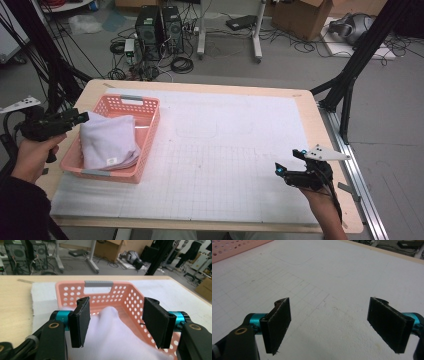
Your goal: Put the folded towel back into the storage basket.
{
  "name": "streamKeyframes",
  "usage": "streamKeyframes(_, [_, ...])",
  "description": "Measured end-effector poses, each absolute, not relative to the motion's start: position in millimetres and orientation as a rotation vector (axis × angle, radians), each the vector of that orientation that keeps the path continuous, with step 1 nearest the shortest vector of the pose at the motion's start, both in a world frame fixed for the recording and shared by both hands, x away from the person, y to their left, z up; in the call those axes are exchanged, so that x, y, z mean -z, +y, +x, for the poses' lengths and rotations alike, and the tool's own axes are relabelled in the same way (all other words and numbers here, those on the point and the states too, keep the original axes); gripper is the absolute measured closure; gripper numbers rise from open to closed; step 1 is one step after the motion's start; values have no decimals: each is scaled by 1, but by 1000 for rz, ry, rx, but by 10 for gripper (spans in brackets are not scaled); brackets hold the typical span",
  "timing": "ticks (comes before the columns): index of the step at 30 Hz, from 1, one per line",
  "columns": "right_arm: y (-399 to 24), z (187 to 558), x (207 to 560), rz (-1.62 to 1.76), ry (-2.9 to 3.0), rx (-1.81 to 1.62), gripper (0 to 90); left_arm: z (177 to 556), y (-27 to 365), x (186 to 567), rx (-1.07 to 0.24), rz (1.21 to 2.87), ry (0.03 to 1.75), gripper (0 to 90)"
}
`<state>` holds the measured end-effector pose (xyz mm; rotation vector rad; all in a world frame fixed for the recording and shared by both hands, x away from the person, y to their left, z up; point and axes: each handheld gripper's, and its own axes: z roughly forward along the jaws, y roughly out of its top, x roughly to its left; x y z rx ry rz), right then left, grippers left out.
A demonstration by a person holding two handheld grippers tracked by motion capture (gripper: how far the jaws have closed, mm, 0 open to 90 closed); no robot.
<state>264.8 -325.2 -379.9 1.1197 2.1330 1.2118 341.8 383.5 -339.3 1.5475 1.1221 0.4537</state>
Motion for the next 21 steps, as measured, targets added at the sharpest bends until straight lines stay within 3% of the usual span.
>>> streamKeyframes(8, [-323, 264, 381, 1113, 2135, -1229, 181, 341, 367, 351, -422, 1635, 1147, 383])
streamKeyframes(12, [-324, 265, 380, 1108, 2132, -1232, 180, 350, 346, 360, -400, 1771, 1214, 380])
streamKeyframes(21, [-326, 264, 381, 1114, 2129, -1238, 181, 367, 319, 377, -502, 1935, 1393, 373])
